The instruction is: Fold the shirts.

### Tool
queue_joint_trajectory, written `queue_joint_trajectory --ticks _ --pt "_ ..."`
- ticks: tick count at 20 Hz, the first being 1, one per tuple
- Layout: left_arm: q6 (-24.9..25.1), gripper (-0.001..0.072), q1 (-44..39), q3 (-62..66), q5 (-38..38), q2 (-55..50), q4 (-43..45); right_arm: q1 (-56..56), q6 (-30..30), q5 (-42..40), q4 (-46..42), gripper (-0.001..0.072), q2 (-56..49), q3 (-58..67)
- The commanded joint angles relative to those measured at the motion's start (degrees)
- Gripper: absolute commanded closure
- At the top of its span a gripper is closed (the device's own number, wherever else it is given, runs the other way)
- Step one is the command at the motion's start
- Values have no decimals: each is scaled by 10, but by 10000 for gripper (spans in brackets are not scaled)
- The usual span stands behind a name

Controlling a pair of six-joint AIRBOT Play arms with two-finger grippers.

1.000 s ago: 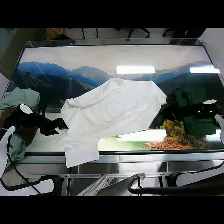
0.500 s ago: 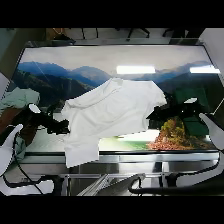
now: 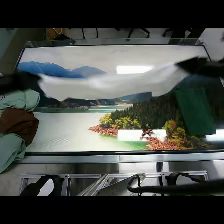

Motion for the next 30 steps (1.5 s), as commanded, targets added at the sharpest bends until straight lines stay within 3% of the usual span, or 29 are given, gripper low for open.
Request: queue_joint_trajectory --ticks 1,4,7,10,14,18,22,26,30 --pt "-5 695 54 194 57 103 -37 -27 11 -36 35 698 71 175" --pt "-5 695 116 307 99 149 12 -27 7 -83 10 698 101 262" --pt "-5 695 168 363 93 164 58 -26 -6 -110 4 698 122 281" --pt "-4 695 153 328 68 145 25 -26 1 -71 -9 698 105 279" --pt "41 695 83 214 15 73 3 -23 9 16 21 698 35 222" --pt "61 695 -61 105 30 -64 97 49 2 14 -59 697 -50 95" --pt "61 695 -151 56 141 -245 220 96 -30 -92 -130 698 -189 12" --pt "29 695 -158 146 119 -462 280 101 -43 -147 -98 699 -365 21" --pt "0 694 -137 260 66 -590 282 99 -40 -156 -83 698 -463 72"
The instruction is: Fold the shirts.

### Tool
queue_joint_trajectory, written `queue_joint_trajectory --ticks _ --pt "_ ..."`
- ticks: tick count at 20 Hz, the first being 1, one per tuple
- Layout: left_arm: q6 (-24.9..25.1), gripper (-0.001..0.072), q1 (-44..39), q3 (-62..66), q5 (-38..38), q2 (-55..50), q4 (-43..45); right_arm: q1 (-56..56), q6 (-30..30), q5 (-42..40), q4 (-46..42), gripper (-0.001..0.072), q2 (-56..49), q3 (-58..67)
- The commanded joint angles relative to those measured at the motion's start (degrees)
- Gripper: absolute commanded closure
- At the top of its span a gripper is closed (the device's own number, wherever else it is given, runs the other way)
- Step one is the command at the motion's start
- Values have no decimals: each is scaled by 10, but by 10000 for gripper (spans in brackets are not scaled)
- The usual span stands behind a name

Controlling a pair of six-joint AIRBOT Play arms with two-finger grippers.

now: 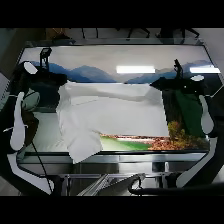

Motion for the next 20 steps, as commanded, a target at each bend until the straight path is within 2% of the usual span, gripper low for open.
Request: queue_joint_trajectory --ticks 1,4,8,17,20 --pt "-22 695 7 90 -55 -109 23 2 -1 -11 7 698 -79 40" --pt "-24 695 10 125 -104 -122 33 -12 19 10 -5 698 -79 76" --pt "-29 695 9 130 -183 -122 36 -30 66 68 -68 698 -78 112" --pt "-61 694 8 129 -234 -147 63 -24 73 68 -169 697 -79 113" --pt "-69 695 8 129 -246 -166 62 -22 72 67 -168 698 -79 113"
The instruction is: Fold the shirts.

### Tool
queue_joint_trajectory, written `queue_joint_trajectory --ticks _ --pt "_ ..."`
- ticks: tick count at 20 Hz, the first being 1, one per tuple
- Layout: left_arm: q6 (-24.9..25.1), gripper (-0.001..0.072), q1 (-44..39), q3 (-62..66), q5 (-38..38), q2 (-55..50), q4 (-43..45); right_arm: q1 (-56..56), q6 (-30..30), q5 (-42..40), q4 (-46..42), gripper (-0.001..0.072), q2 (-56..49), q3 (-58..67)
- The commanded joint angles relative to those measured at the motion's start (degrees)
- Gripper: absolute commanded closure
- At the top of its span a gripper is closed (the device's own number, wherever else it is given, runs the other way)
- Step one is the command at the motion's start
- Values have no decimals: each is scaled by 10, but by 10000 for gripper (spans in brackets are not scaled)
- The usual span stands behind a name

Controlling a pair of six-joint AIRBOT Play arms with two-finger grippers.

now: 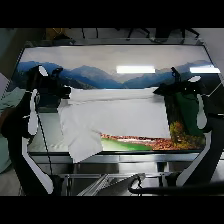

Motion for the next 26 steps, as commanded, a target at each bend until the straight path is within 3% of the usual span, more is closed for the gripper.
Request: queue_joint_trajectory --ticks 1,4,5,6,7,9,10,14,20,22,25,26 --pt "-10 694 -3 1 -13 -15 2 3 4 -1 -16 697 0 1" --pt "-11 687 -9 22 -11 -14 -3 3 4 3 12 672 0 1" --pt "-11 619 -10 33 -16 -14 -6 2 4 7 23 543 3 2" --pt "-18 226 -13 42 -28 -10 -15 2 10 17 23 478 9 2" --pt "-34 7 -13 37 -35 2 -19 0 19 28 21 477 18 2" --pt "-53 10 -11 18 -69 37 -17 -13 46 61 -5 471 49 2" --pt "-64 58 -6 0 -85 60 -18 -22 62 82 -31 406 70 2" --pt "-79 56 16 -187 -109 203 -18 -66 93 162 -94 408 141 -27" --pt "-81 56 50 -679 56 523 -19 -156 80 148 -112 409 259 -262" --pt "-80 56 66 -790 106 596 -40 -190 81 119 -119 408 280 -317" --pt "-50 56 85 -893 187 646 -137 -220 81 104 -119 405 286 -356" --pt "-39 56 85 -917 218 654 -166 -220 80 100 -119 366 286 -364"
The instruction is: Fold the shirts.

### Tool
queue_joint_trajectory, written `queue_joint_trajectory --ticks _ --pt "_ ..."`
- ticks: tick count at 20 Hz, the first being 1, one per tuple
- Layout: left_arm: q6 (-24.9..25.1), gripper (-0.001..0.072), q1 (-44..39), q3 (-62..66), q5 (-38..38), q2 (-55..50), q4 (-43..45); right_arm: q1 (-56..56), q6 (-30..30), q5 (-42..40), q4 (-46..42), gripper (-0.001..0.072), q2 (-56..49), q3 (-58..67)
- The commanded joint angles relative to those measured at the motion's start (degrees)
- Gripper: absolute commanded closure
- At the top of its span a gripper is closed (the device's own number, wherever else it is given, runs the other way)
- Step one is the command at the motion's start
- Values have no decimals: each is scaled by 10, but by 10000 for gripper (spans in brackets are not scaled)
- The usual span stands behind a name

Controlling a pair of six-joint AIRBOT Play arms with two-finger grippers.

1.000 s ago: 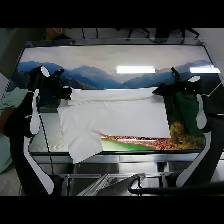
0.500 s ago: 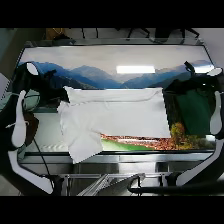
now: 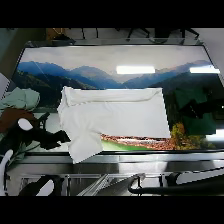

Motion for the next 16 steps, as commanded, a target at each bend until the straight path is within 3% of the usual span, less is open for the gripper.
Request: queue_joint_trajectory --ticks 1,6,7,9,16 --pt "38 56 12 -125 122 58 -104 -21 -2 -23 -5 281 12 -50" --pt "103 57 12 -149 195 -6 -207 -21 -15 -33 -8 270 12 -90" --pt "110 104 12 -132 186 -25 -208 -21 -17 -33 -14 270 12 -97" --pt "127 667 12 -87 153 -53 -208 -21 -27 -39 -18 270 12 -118" --pt "127 692 12 25 90 -33 -207 -6 -51 -68 -17 270 12 -203"
